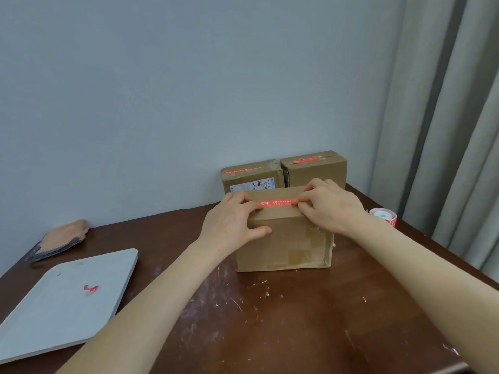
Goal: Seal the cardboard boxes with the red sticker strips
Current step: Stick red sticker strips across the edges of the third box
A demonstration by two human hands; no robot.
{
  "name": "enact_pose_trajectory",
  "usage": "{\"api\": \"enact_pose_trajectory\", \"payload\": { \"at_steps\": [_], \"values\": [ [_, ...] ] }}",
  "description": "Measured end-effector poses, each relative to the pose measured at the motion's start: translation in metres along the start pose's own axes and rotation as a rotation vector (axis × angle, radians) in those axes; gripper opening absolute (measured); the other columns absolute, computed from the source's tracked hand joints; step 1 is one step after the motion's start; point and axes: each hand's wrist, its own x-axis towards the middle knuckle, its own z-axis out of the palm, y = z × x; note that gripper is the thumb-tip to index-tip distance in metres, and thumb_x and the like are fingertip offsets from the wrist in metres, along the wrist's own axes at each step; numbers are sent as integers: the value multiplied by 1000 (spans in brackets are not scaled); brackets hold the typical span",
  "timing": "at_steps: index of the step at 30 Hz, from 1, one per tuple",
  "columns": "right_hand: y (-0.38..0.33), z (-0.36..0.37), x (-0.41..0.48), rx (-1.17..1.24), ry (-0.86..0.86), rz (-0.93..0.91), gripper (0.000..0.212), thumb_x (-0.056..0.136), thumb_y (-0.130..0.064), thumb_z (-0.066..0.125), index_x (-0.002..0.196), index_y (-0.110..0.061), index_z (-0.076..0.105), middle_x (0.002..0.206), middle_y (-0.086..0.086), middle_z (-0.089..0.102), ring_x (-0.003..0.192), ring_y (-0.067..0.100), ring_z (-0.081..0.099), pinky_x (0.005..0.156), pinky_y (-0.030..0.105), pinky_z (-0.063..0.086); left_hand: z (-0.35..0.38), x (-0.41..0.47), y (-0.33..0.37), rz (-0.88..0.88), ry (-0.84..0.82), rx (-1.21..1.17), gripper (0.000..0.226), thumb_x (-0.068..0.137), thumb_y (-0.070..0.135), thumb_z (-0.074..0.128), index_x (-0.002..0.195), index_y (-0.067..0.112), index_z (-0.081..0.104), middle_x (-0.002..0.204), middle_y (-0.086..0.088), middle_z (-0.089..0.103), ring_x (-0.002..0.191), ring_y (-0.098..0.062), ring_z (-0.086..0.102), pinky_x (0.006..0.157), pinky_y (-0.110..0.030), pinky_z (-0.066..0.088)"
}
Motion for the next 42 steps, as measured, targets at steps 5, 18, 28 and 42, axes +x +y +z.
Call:
{"api": "enact_pose_trajectory", "payload": {
  "at_steps": [5,18,28,42],
  "values": [
    [0,-5,0,4,-14,0,35,98,-35,35,120,-45,60,129,-8,48,121,16,40,91,36,42,-2,-1,-3,17,-10,8,61,79,61,57,131,29,49,128,12,47,119,-8,40,88,-24,41],
    [14,-2,4,91,70,-4,38,97,-40,42,133,-34,52,135,-5,44,126,18,35,101,38,39,-6,-4,-13,-75,36,-164,81,73,60,65,141,25,38,141,10,36,129,-9,33,102,-28,34],
    [-13,1,11,-19,-37,-78,40,99,-37,31,134,-38,50,145,2,36,138,22,23,107,42,29,1,12,6,-24,-47,65,78,71,75,52,136,33,42,135,7,40,126,-13,32,96,-29,38],
    [-7,3,0,-3,11,-99,36,99,-40,33,128,-48,53,134,-7,45,130,17,34,102,36,36,2,-5,-1,29,-4,13,68,78,63,56,139,42,35,126,11,42,117,-10,38,85,-21,36]
  ]
}}
